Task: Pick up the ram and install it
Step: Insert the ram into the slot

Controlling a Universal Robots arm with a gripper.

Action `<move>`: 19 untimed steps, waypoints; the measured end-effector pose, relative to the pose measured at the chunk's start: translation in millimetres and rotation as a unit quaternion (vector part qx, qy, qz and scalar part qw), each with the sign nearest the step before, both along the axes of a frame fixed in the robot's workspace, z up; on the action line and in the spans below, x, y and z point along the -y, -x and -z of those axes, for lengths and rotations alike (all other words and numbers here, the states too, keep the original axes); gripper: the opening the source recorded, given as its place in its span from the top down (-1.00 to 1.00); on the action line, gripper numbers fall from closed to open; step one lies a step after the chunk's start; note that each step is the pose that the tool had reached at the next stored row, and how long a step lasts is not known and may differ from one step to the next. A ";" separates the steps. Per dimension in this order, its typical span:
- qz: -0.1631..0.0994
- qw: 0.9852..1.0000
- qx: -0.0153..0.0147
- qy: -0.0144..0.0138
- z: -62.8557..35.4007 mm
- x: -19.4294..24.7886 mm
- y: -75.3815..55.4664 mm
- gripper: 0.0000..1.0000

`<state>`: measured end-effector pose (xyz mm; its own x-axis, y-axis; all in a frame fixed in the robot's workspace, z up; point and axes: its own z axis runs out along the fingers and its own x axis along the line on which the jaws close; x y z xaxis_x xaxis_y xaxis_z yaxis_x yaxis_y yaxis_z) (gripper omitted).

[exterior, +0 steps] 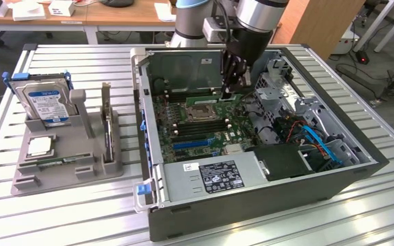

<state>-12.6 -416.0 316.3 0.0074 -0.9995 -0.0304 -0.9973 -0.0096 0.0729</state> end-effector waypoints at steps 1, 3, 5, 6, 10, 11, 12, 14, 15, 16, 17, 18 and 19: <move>0.000 1.000 0.000 0.000 1.1 0.0 0.0 0.79; 0.000 1.000 0.000 0.000 3.8 0.0 0.1 0.79; 0.000 1.000 0.000 0.000 6.9 0.0 0.2 0.79; 0.000 1.000 0.001 0.000 8.4 0.0 0.2 0.79; 0.000 1.000 0.001 0.000 14.0 0.0 0.3 0.79; 0.000 1.000 0.001 0.000 15.2 0.0 0.4 0.79; 0.000 1.000 0.001 0.000 16.3 0.0 0.4 0.79; 0.000 1.000 0.001 0.000 17.2 0.0 0.4 0.79; 0.000 1.000 0.001 0.000 17.2 0.0 0.4 0.79; 0.000 1.000 0.001 0.000 17.2 0.0 0.4 0.79; 0.000 1.000 0.001 0.000 17.3 0.0 0.4 0.79; 0.000 1.000 0.001 0.000 17.4 0.0 0.4 0.79; 0.000 1.000 0.001 0.000 17.3 0.0 0.4 0.79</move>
<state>-13.0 -416.0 299.0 0.0074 -0.9995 -0.0303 -0.9975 -0.0095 0.0706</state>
